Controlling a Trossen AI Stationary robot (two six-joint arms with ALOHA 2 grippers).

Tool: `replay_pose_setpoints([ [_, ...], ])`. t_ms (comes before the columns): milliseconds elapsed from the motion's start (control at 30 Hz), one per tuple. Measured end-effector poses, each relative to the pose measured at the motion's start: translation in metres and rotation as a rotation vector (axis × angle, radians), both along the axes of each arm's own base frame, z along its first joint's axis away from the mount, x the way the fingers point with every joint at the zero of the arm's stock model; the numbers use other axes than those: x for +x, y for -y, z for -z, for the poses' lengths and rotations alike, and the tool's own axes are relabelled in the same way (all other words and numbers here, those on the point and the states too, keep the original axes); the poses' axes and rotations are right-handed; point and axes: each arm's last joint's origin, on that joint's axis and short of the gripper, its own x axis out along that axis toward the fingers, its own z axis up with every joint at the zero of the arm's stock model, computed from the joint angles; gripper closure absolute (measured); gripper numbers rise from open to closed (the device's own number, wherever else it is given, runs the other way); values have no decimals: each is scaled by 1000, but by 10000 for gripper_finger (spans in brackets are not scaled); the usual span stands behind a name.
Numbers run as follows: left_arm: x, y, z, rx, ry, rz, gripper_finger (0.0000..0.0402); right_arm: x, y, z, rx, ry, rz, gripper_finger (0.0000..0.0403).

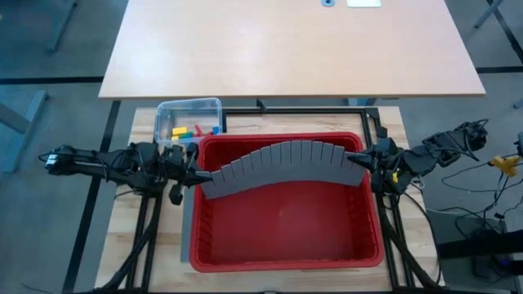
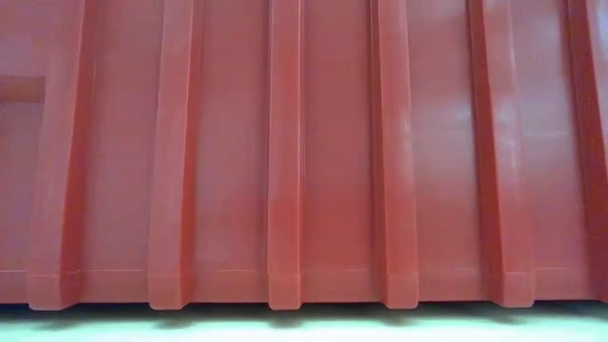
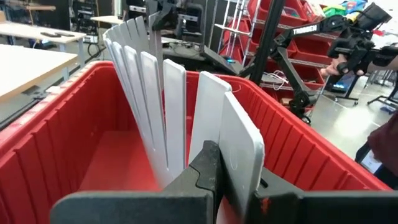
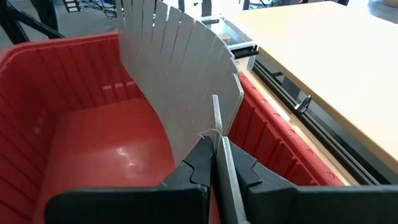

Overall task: Sort blocks
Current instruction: Insert the bin divider into the red bin

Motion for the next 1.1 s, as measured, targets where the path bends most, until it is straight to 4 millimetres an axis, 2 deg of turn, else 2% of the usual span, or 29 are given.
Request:
replay_pose_setpoints([
  [433,2,-2,3,43,-25,-58,402,0,0,0,3,4,0,403],
  [833,-12,-4,6,48,-73,-99,401,0,0,-1,6,7,0,403],
  [1100,-14,-5,7,51,-83,-118,401,0,0,-1,6,7,0,403],
])
